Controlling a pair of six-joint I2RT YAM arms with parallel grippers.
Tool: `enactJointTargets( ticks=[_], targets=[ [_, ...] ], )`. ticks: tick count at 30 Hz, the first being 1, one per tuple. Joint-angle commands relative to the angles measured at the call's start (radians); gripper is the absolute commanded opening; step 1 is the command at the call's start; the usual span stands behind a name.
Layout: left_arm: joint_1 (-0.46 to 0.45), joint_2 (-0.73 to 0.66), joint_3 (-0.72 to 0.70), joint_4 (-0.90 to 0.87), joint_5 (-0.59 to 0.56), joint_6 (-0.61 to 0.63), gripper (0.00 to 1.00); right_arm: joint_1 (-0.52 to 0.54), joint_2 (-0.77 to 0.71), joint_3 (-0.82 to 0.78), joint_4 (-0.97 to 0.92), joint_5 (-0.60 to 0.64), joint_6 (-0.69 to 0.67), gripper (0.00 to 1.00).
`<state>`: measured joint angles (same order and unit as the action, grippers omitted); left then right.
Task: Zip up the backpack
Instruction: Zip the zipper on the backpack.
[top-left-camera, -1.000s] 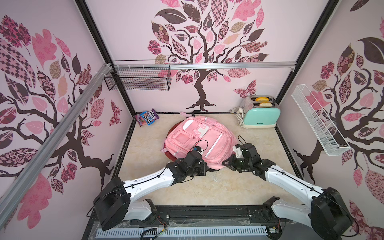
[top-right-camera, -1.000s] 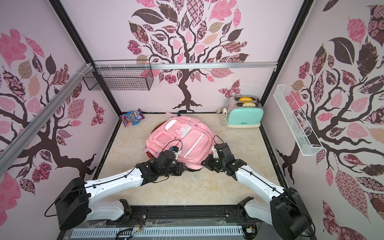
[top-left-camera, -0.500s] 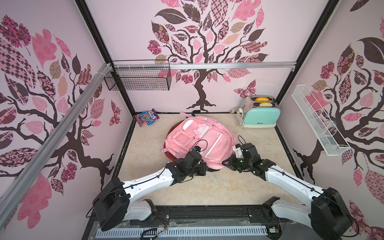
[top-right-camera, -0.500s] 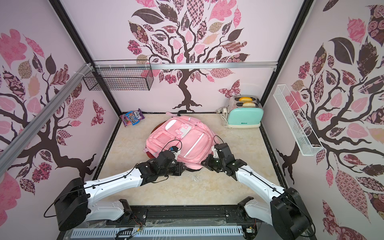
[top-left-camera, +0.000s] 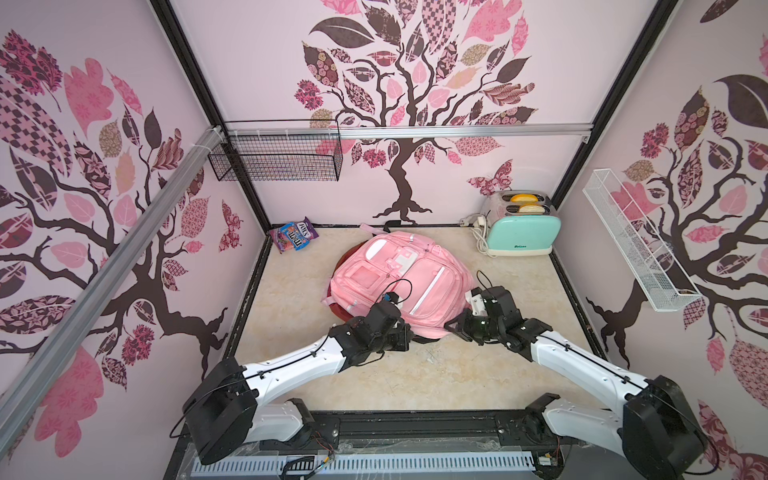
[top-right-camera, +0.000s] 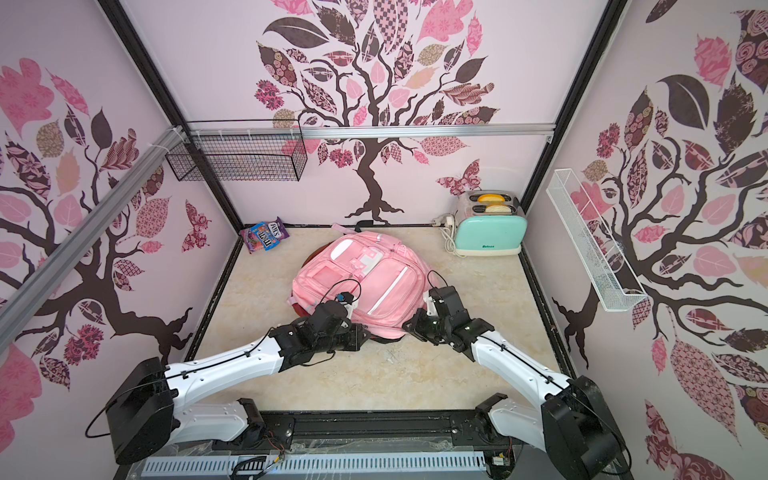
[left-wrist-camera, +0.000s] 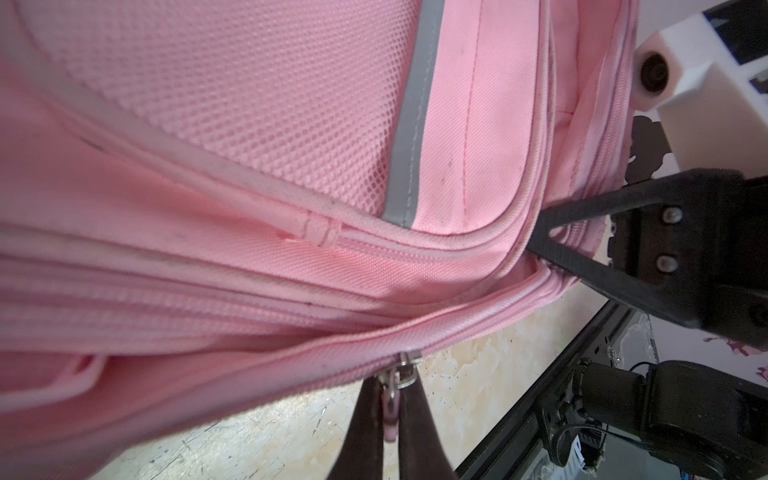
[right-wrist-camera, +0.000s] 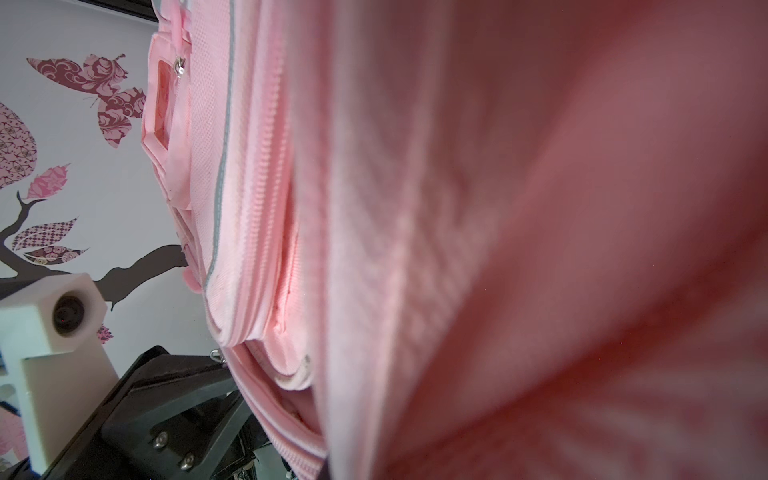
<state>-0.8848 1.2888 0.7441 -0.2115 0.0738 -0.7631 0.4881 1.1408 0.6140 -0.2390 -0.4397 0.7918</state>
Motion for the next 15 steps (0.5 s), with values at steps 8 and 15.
enactJointTargets(
  ticks=[8,15],
  targets=[
    [0.018,-0.033,-0.02,0.0,-0.04,-0.005,0.0,0.007,-0.029,0.022,0.017,-0.001,-0.042,0.0],
    [0.026,-0.044,-0.02,-0.008,-0.046,-0.003,0.0,0.007,-0.033,0.023,0.011,0.002,-0.045,0.0]
  ],
)
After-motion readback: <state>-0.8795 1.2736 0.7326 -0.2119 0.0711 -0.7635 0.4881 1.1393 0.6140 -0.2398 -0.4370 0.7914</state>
